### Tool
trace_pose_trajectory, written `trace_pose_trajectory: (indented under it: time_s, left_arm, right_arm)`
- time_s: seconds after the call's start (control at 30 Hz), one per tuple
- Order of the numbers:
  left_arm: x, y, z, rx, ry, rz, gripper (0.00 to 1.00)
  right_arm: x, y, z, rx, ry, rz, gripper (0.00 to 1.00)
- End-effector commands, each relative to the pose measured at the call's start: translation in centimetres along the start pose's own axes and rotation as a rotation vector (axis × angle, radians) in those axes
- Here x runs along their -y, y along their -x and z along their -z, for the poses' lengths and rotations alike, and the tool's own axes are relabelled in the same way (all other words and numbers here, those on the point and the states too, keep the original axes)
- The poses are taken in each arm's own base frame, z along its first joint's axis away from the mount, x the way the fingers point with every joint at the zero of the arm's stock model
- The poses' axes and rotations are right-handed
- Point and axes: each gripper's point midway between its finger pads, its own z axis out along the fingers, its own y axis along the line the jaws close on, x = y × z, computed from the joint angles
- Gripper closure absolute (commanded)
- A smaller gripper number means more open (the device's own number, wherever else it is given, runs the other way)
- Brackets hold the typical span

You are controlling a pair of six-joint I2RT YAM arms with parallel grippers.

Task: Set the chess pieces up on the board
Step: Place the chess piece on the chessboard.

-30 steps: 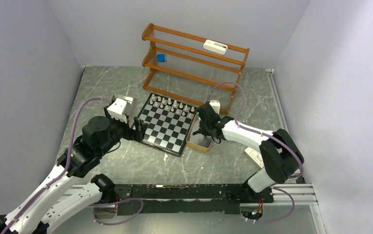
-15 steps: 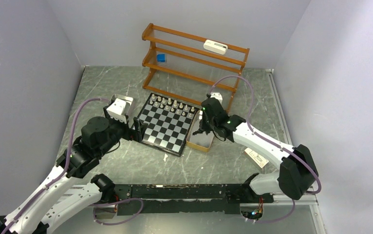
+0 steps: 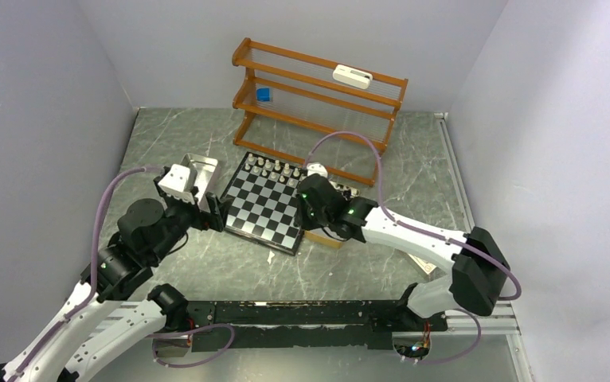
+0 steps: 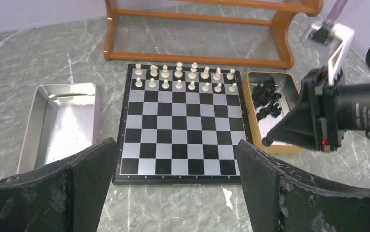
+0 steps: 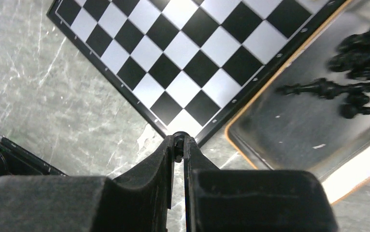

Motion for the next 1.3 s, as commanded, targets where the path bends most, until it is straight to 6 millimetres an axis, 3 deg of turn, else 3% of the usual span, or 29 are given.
trace_pose_trajectory:
  time_s: [0.0,0.37,0.67,1.27]
  left_arm:
    - [-1.6,0.9,1.2,0.050,0.078,0.019,0.03]
    - [-3.8,2.3,3.6,0.147,0.168,0.072,0.02]
    - [-3.8,2.3,3.5,0.146,0.169,0.073,0.03]
    - [-3.3,1.8,2.8,0.118,0.150,0.055,0.03]
  right_arm:
    - [-2.3,-0.2,-0.9,-0.001,0.011,-0.008,0.94]
    - [-4.7,-3.3,-4.5,-0.081,-0.034,0.023,0.93]
    - [-4.2,-5.0,-6.5,-0.131,-0.104,0.044,0.93]
    - [-3.3,-6.7,-8.3,-0.147,-0.163,0.097,0.89]
